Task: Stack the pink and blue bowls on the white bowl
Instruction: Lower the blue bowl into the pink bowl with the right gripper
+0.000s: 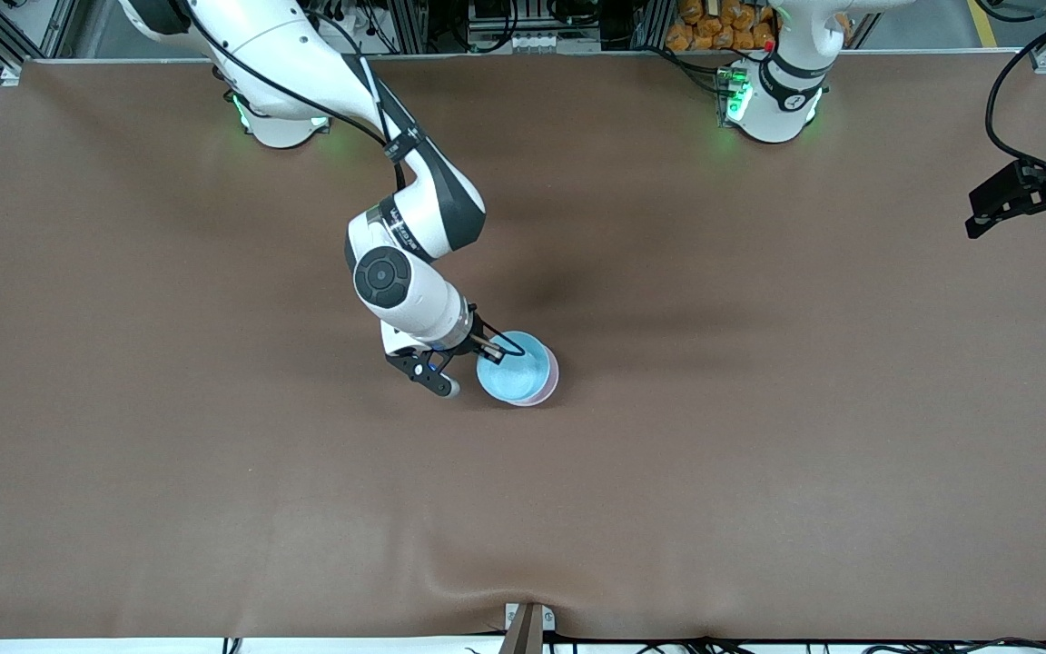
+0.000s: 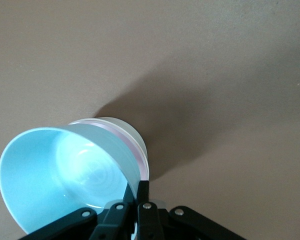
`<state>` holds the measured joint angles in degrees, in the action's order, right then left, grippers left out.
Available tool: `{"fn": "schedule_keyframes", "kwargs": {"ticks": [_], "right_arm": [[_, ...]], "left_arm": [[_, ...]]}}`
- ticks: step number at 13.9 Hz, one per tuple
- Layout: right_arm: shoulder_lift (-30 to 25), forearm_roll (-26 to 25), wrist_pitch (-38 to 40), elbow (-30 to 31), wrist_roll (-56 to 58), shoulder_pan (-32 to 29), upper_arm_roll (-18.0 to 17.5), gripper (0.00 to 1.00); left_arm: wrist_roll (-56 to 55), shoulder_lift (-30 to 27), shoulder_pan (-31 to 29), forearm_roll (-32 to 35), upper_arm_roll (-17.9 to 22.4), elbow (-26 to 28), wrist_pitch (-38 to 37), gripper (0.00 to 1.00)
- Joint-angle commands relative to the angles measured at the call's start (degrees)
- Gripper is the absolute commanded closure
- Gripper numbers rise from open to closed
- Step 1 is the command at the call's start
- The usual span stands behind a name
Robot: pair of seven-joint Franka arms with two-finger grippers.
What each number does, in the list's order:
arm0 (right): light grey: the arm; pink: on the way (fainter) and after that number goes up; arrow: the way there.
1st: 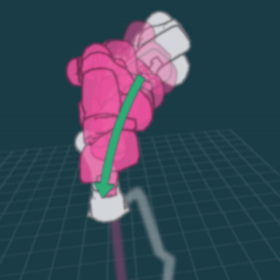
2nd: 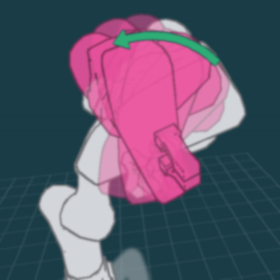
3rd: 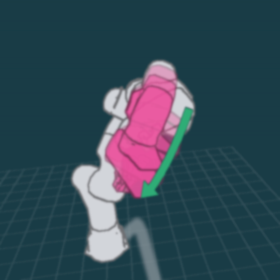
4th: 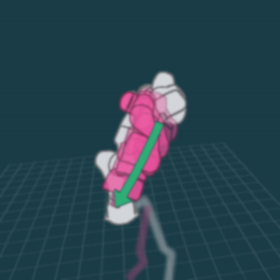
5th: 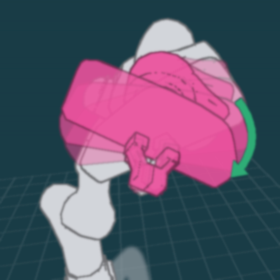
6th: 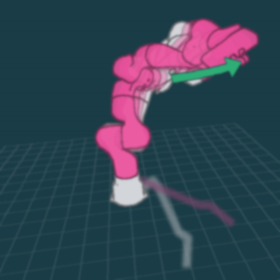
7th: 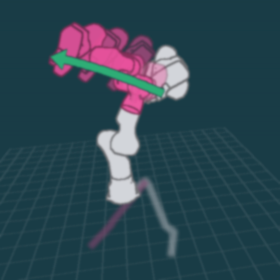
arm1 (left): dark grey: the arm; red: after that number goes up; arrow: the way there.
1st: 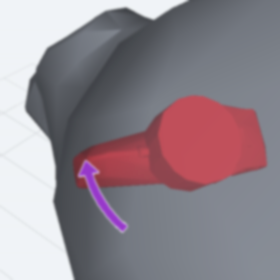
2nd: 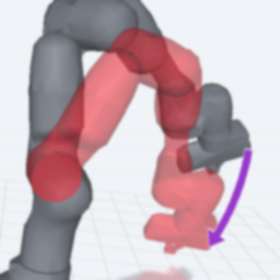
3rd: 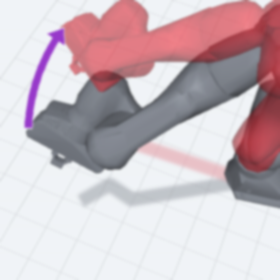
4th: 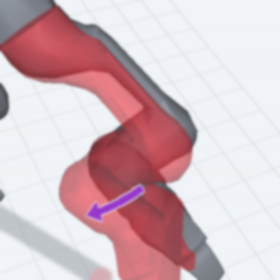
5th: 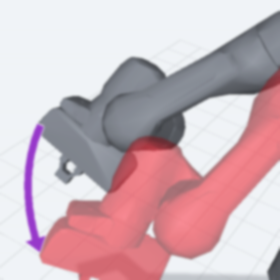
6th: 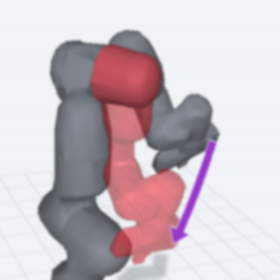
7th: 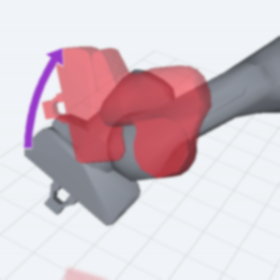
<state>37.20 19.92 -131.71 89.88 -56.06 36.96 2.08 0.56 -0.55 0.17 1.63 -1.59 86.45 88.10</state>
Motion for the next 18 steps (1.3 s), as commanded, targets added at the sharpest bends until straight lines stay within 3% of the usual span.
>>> {"fn": "schedule_keyframes", "kwargs": {"ticks": [1,9,10,11,12,14,18], "right_arm": [[1.2,1.5,-0.4,-1.5,1.0,0.5,0.1,1.0],[3.4,1.7,-3.2,-1.6,0.6,1.4,-0.1,1.0],[3.4,2.7,-3.2,-1.6,1.0,1.4,-0.1,0.86],[3.4,3.0,-3.2,-1.6,1.1,1.4,0.0,0.26],[2.9,2.9,-2.9,-1.6,1.0,1.5,0.0,0.0],[1.0,2.3,-1.8,-1.3,1.2,1.0,0.2,0.0],[-6.4,2.1,9.7,-1.2,6.6,-3.2,2.0,0.0]], "left_arm": [[0.3,-0.5,-0.1,-0.9,0.0,0.7,0.2,0.0],[0.2,-0.2,-0.8,-1.4,-0.4,0.6,0.2,0.0],[-0.3,-0.2,-1.0,-1.4,-0.8,0.4,0.1,0.0],[-2.4,-0.3,-0.9,-1.4,-1.1,0.4,0.0,0.0],[-4.9,-0.3,-0.9,-1.4,-1.1,0.5,-0.1,0.0],[-6.1,-0.3,-0.7,-1.3,-1.1,0.4,-0.4,0.0],[-5.3,-0.2,-0.5,-1.4,-1.4,0.4,-0.4,0.0]]}}
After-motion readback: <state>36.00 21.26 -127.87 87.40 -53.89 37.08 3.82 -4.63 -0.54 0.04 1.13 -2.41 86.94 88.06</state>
